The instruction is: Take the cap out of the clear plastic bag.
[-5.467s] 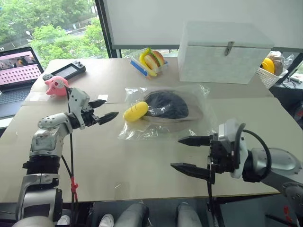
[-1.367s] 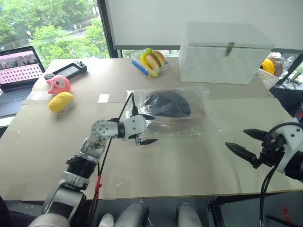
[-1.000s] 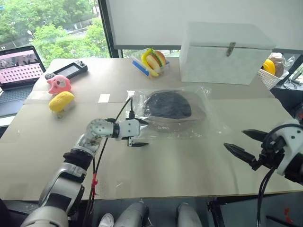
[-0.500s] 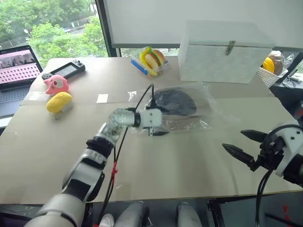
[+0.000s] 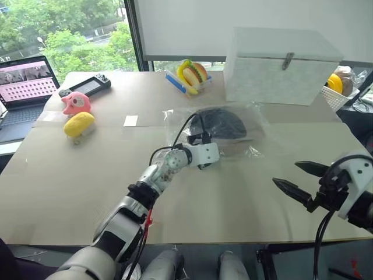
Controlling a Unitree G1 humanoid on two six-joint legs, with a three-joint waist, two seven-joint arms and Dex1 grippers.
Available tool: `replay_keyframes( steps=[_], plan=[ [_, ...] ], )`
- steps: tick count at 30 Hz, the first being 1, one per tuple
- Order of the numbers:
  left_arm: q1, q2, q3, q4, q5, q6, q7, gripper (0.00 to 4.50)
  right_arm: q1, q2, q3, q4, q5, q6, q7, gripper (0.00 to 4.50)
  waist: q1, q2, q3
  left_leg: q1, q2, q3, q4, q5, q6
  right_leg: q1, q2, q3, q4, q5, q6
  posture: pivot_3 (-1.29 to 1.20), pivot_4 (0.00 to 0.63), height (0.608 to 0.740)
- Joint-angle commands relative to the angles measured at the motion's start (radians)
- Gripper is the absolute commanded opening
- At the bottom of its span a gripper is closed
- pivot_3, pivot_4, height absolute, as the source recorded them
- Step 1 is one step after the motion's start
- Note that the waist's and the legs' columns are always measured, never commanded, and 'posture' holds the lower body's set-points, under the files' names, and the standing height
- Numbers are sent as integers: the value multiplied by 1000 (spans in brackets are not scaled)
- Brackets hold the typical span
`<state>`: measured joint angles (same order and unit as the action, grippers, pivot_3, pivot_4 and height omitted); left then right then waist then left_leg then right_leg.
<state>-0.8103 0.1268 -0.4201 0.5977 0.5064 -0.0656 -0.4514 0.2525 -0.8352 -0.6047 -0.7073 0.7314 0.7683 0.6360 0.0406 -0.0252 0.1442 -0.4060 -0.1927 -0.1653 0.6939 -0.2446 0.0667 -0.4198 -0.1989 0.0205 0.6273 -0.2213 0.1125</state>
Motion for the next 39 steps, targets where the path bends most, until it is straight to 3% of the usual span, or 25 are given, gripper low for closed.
replay_keyframes(
  steps=[1,4,5,7,12,15,17,22,27,31,35,39],
  plan=[
    [-28,-6,-22,62,30,38,43,4478,2,2,-44,-27,14,-12,1,4500,-1,0,0,0,0,0,0,0,0,0,0,0,0,0,0,0,150,737],
    [-47,-16,-35,114,29,35,56,4478,3,5,-45,-31,16,-12,-3,4500,0,0,0,1,0,0,0,0,0,1,0,0,0,0,0,0,150,737],
    [-51,-18,-38,126,27,30,61,3937,3,7,-46,-33,17,-11,-5,4500,0,0,0,1,0,1,0,0,0,1,0,0,0,0,0,0,150,737],
    [-61,-25,-43,149,23,23,70,3374,7,12,-49,-37,17,-12,-6,4500,-1,0,0,2,0,1,0,0,0,1,0,0,0,0,0,0,150,737],
    [-80,-39,-46,190,11,8,77,1469,14,22,-53,-47,18,-10,-12,4500,-3,0,0,2,1,2,0,0,0,1,0,0,0,0,0,0,150,737],
    [-88,-42,-47,206,9,1,80,466,24,29,-58,-57,20,-9,-16,4500,0,0,0,1,0,2,0,0,0,0,0,0,0,0,0,0,150,737],
    [-93,-44,-49,217,9,-5,84,70,31,34,-63,-66,23,-7,-21,4500,0,0,0,2,0,2,0,0,1,1,0,0,0,0,0,0,150,737],
    [-99,-53,-37,220,-10,-65,106,70,33,47,-53,-76,22,-6,-39,4500,1,0,0,2,0,2,0,0,1,1,0,0,0,0,0,0,150,737],
    [-116,27,-18,201,-51,-340,97,70,21,46,-36,-83,35,-6,-56,4500,-1,0,0,0,1,2,0,0,0,-1,0,0,0,0,0,0,150,737],
    [-206,148,15,347,-98,-631,58,70,6,23,-38,-68,45,-8,-40,4500,-2,0,0,-1,1,2,0,2,-6,-2,0,0,-1,0,0,0,150,737],
    [-342,273,-9,544,-43,-865,103,70,-16,-4,-46,-59,70,-9,-12,4500,-6,-4,2,-2,1,3,0,0,-2,-3,0,0,-1,0,0,0,150,737],
    [-418,316,-9,664,-35,-1037,102,70,-35,-20,-45,-71,106,1,-4,4500,2,-4,2,-2,1,3,0,-1,-1,-2,0,0,-3,1,1,0,150,737]
  ],
)
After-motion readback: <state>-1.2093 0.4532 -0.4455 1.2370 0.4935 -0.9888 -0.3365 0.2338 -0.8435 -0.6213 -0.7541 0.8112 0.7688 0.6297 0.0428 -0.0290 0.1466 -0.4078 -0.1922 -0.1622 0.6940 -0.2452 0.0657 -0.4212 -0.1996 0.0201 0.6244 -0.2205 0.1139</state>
